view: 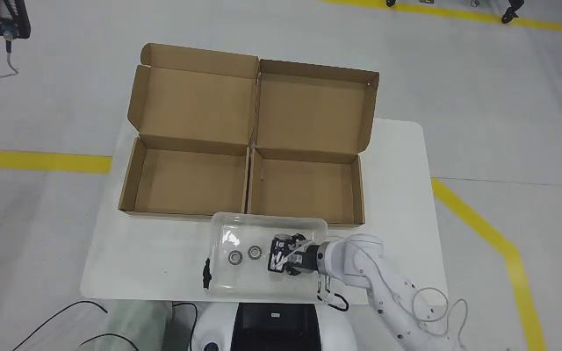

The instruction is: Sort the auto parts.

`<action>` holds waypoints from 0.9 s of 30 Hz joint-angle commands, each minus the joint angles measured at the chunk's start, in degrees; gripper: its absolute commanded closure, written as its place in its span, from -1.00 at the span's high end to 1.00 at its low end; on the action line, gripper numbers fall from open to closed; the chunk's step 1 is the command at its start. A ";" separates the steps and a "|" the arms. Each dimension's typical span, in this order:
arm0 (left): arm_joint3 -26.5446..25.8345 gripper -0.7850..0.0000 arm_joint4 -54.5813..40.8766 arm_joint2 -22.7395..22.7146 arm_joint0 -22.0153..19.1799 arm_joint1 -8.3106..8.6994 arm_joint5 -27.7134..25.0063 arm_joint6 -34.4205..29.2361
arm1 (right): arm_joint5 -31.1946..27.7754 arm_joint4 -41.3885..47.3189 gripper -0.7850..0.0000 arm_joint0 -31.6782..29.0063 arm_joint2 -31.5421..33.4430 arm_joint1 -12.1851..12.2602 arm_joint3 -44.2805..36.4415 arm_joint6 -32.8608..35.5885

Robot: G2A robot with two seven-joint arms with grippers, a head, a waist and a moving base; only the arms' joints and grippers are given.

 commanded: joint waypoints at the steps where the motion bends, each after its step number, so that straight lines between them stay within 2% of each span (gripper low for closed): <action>1: 0.00 1.00 0.00 0.00 0.00 0.00 0.00 0.00 | 0.04 0.04 -0.55 -0.11 0.04 0.13 0.08 -0.39; 2: 0.00 1.00 0.00 0.00 0.00 0.00 0.00 0.00 | 0.09 0.14 -0.77 -0.17 0.14 0.21 0.11 -0.76; 4: 0.00 1.00 0.00 0.00 0.00 0.00 0.00 0.00 | 0.16 0.27 -1.00 -0.36 0.30 0.36 0.00 -1.65; 19: 0.00 1.00 0.00 0.00 0.00 0.00 0.00 0.00 | -0.81 1.26 -1.00 -1.73 2.67 1.78 -4.42 -10.77; 27: 0.00 1.00 0.00 0.00 0.00 0.00 0.00 0.00 | -3.19 2.57 -1.00 2.34 2.42 1.93 -10.96 -9.22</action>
